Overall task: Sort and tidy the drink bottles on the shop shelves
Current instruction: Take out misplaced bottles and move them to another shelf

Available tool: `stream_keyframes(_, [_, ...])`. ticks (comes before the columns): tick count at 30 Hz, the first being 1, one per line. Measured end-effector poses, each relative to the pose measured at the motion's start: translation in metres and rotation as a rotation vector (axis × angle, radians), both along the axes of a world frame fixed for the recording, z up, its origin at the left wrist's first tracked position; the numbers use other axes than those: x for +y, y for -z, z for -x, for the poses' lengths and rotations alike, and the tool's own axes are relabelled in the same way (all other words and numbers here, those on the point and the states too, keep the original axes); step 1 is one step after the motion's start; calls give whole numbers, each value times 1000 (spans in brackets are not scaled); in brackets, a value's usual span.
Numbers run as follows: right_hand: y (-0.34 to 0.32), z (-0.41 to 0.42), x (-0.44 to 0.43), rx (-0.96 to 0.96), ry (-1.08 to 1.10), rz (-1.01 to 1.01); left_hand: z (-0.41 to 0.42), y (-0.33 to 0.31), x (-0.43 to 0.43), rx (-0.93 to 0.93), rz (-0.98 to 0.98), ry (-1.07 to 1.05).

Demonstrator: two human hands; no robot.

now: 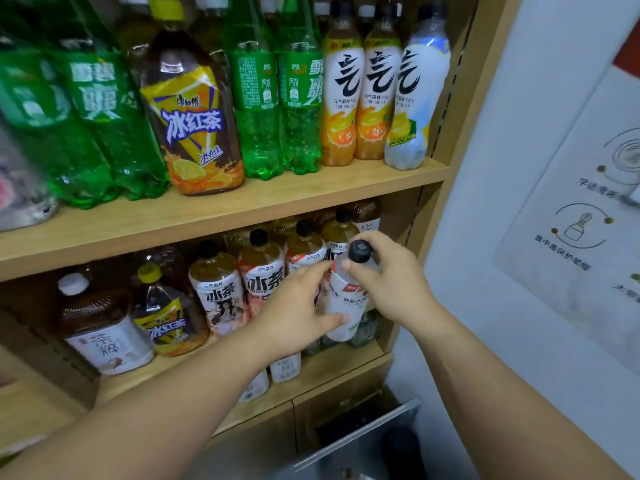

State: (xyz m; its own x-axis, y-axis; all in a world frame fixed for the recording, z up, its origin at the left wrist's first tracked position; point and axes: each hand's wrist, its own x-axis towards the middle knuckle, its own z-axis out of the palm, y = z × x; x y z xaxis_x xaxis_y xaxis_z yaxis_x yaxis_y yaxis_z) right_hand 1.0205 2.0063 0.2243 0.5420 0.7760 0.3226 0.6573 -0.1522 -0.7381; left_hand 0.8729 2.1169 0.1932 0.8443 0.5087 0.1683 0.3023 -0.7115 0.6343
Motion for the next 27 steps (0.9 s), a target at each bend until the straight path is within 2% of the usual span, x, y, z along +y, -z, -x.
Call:
stream_keyframes(4, [-35,45,9,42,-184,-57,45,-14,1,-186,223,-25])
stream_keyframes(8, [-58,100,32,62,-345,-98,112,-21,11,-296,317,-111])
stream_keyframes(12, [-63,165,68,13,-528,-77,192,-25,17,-365,306,-275])
stream_keyframes(17, [-60,257,114,53,-712,-73,299,-33,34,-402,252,-465])
stream_keyframes(22, [-67,351,153,133,-855,-87,407,-44,56,-442,202,-570])
stream_keyframes(27, [-73,452,185,163,-986,-80,509,-66,85,-599,169,-669])
